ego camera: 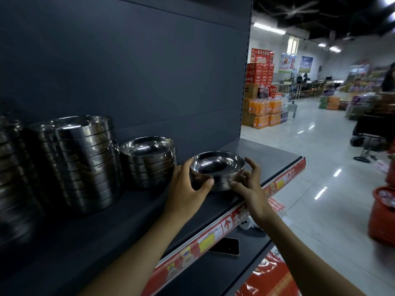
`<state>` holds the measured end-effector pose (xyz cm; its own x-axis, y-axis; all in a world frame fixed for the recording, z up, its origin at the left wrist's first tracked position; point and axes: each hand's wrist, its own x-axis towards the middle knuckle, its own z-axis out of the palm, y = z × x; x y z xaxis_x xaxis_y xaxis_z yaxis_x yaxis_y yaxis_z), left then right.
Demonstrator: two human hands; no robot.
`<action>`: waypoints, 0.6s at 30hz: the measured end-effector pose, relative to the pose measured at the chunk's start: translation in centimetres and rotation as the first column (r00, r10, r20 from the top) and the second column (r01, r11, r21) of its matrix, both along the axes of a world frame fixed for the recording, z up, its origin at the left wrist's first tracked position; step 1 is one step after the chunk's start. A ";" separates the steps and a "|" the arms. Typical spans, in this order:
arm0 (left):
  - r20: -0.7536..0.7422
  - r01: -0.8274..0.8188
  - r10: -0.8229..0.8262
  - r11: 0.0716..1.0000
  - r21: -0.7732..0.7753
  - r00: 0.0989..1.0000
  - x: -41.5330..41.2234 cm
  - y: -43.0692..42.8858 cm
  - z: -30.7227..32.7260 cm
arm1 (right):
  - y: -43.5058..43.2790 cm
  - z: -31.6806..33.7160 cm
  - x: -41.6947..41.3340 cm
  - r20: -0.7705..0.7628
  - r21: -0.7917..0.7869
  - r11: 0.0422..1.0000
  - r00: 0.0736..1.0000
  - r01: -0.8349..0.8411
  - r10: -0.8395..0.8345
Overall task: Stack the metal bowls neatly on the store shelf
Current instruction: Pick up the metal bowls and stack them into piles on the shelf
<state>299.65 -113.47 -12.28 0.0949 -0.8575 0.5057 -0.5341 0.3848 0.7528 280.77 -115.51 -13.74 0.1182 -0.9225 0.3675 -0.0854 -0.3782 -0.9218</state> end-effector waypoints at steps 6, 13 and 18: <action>-0.026 0.021 -0.023 0.998 -0.064 0.999 -0.1 -0.1 -0.2 | 0.3 0.0 0.4 0.035 -0.054 0.999 0.999 -0.007 0.008; 0.009 -0.067 0.077 0.912 -0.405 0.997 0.0 0.7 1.7 | 1.3 2.1 4.1 0.197 -0.346 0.930 0.979 0.126 -0.059; -0.002 -0.180 0.228 0.765 -0.618 0.974 2.5 0.2 3.2 | -0.2 4.8 9.9 0.355 -0.478 0.856 0.935 0.199 -0.019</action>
